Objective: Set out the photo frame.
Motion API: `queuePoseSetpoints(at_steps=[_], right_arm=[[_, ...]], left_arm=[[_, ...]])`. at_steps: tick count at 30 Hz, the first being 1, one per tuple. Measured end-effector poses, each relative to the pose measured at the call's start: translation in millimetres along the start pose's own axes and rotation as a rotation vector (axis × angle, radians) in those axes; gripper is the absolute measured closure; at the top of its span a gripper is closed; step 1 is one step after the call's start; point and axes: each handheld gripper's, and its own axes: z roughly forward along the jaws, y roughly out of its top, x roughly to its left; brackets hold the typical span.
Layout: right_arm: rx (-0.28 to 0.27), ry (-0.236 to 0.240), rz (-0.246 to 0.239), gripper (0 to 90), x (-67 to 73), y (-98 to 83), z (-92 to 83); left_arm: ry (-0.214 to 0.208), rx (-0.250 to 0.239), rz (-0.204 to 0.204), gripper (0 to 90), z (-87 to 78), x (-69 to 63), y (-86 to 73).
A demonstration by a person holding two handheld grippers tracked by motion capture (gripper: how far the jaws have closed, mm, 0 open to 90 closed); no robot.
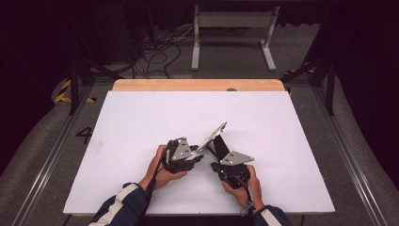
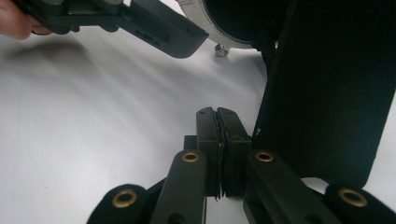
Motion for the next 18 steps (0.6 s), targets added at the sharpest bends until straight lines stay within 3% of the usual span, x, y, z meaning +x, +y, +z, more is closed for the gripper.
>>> queuePoseSetpoints(at_steps=[4, 7, 12, 18], right_arm=[[0.0, -0.002, 0.001, 88.3, 0.7, -0.7, 0.7], [0.006, -0.006, 0.006, 89.6, 0.6, -2.8, 0.3], [0.012, -0.019, 0.011, 90.0, -0.3, -4.9, -1.0], [0.014, -0.023, 0.02, 90.0, -4.1, -7.2, -3.3]], left_arm=[[0.003, -0.013, -0.012, 58.6, 3.3, 0.9, 0.4], [0.004, -0.036, -0.006, 67.7, 3.1, 1.2, 1.6], [-0.008, -0.041, -0.012, 71.0, 2.3, 3.1, 1.2], [-0.004, -0.012, 0.058, 71.9, 1.3, -2.7, 5.5]])
